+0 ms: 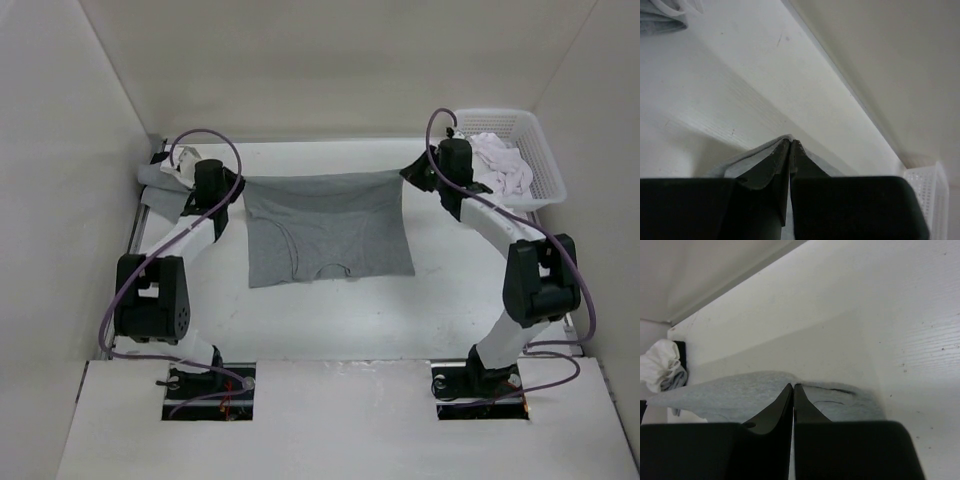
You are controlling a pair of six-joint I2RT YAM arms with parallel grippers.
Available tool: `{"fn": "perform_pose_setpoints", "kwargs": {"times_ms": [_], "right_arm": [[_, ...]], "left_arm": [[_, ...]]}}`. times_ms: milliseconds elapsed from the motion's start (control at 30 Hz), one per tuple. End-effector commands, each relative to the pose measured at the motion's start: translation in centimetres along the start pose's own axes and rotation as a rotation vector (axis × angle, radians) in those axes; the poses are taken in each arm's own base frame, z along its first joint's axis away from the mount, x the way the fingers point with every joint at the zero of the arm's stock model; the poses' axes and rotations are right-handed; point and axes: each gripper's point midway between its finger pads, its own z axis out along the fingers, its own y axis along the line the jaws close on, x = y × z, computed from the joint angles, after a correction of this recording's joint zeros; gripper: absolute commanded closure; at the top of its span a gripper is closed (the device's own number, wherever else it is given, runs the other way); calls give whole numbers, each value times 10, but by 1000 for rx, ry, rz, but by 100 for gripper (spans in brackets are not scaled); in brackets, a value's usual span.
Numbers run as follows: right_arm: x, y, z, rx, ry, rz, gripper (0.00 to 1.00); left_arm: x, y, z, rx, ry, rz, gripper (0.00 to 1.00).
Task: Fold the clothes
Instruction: Fold the tank top
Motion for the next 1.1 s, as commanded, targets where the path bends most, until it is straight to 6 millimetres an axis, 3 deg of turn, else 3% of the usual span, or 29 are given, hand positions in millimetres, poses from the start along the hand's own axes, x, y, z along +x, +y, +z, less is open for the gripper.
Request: {"fn": "perform_pose_setpoints", "kwargs": {"times_ms": [0, 200, 433, 567, 700, 867, 967, 1067], "right_arm": [[-10, 19, -27, -79, -69, 7, 97], [29, -14, -55, -44, -61, 82, 97], [66, -47, -103, -25, -88, 136, 97], [92, -71, -125, 10, -79, 165, 98], [120, -90, -135, 57, -41, 203, 97], [139, -105, -146, 95, -21, 270, 93], [149, -107, -155, 106, -10, 273, 83], [150, -113, -163, 134, -21, 233, 72]], "left_arm": [[-16, -26, -34, 131, -63, -40, 100], [25, 12, -82, 152, 4, -46, 100], [47, 47, -140, 176, 40, -37, 100], [60, 60, -161, 175, 68, -17, 100], [75, 82, -170, 137, 102, 0, 99], [94, 112, -176, 78, 140, 3, 93], [86, 123, -178, 45, 115, -10, 88], [70, 113, -181, 73, 75, -25, 78]]}}
